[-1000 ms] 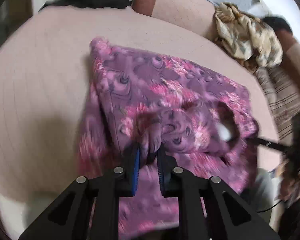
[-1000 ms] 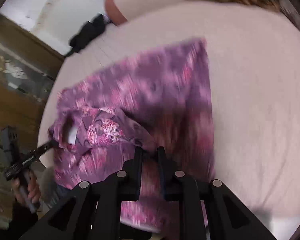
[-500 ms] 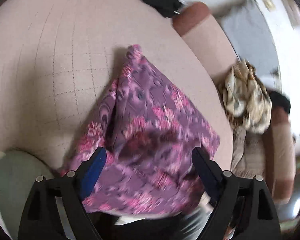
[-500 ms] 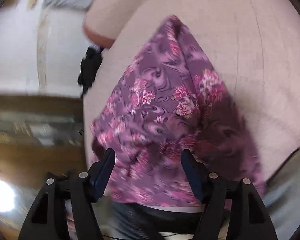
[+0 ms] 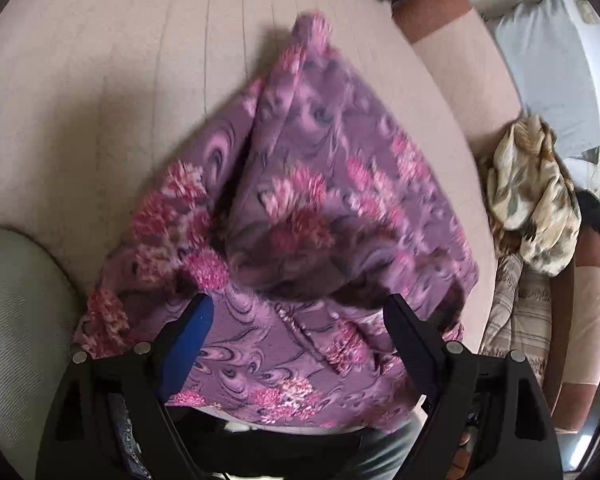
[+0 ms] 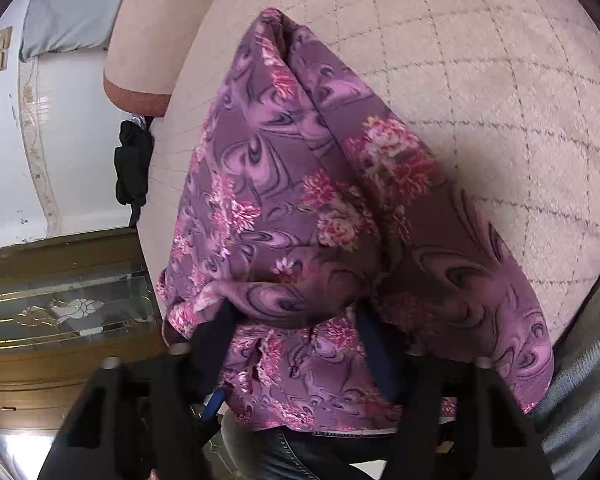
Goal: Fold small clothes
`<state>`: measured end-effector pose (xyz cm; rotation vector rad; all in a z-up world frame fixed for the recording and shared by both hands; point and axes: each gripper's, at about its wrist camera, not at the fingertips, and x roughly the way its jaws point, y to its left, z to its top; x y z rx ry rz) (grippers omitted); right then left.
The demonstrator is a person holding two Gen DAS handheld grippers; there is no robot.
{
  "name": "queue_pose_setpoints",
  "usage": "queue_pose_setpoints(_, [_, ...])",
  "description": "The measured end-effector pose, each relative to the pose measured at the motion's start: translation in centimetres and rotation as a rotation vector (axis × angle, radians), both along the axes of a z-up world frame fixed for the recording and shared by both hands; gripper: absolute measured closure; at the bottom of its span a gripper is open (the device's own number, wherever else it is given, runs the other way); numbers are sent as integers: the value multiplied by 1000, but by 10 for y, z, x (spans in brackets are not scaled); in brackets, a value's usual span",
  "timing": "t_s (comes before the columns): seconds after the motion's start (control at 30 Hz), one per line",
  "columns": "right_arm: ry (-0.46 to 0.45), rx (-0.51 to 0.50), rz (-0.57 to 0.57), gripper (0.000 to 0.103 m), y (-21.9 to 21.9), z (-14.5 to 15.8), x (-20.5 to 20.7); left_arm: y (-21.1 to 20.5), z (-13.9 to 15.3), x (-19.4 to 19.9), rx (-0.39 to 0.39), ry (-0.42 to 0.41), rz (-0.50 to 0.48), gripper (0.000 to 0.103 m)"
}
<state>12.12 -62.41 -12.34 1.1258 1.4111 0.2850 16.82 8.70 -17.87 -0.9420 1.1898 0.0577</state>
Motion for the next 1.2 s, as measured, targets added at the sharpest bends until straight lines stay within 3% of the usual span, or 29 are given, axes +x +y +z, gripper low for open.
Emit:
queue_pose_setpoints(0.03, [-8, 43, -17, 43, -4, -2, -2, 6, 1, -3, -49, -15, 35, 23])
queue_pose_setpoints(0.1, [-23, 91, -53, 43, -14, 0, -6, 14, 12, -7, -63, -76, 61, 22])
queue_pose_setpoints(0.2, [-42, 84, -93, 26, -28, 8, -4, 26, 31, -5, -27, -123, 94, 21])
queue_pose_setpoints(0.4, [27, 11, -82, 24, -21, 1, 20, 15, 7, 39, 33, 47, 57, 21])
queue_pose_setpoints(0.57, [-39, -126, 26, 38, -15, 17, 17, -6, 3, 21, 171, 39, -23, 23])
queue_pose_setpoints(0.67, [-47, -137, 69, 44, -18, 13, 3, -8, -10, 3, 158, 57, -49, 23])
queue_pose_setpoints(0.73, [-49, -107, 74, 44, -20, 8, -2, -5, -17, -4, 161, 57, -52, 23])
queue_pose_setpoints(0.9, [-65, 7, 10, 43, -20, 3, -3, 5, -22, -8, 83, 37, -19, 25])
queue_pose_setpoints(1.0, [-41, 25, 28, 45, -11, -3, -2, 7, -19, -9, 41, 15, -21, 44])
queue_pose_setpoints(1.07, [-29, 4, 54, 62, -4, -5, -1, 2, -23, -6, 0, 0, -43, 72])
queue_pose_setpoints(1.1, [-29, -2, 69, 79, -3, -5, -1, -1, -27, -4, -16, 5, -63, 81])
queue_pose_setpoints(1.13, [-38, 5, 72, 89, -5, -3, -3, -3, -28, -5, -29, 8, -68, 96])
queue_pose_setpoints(1.2, [-92, 7, 66, 91, -14, 9, -8, 3, -16, -14, -70, -57, -47, 96])
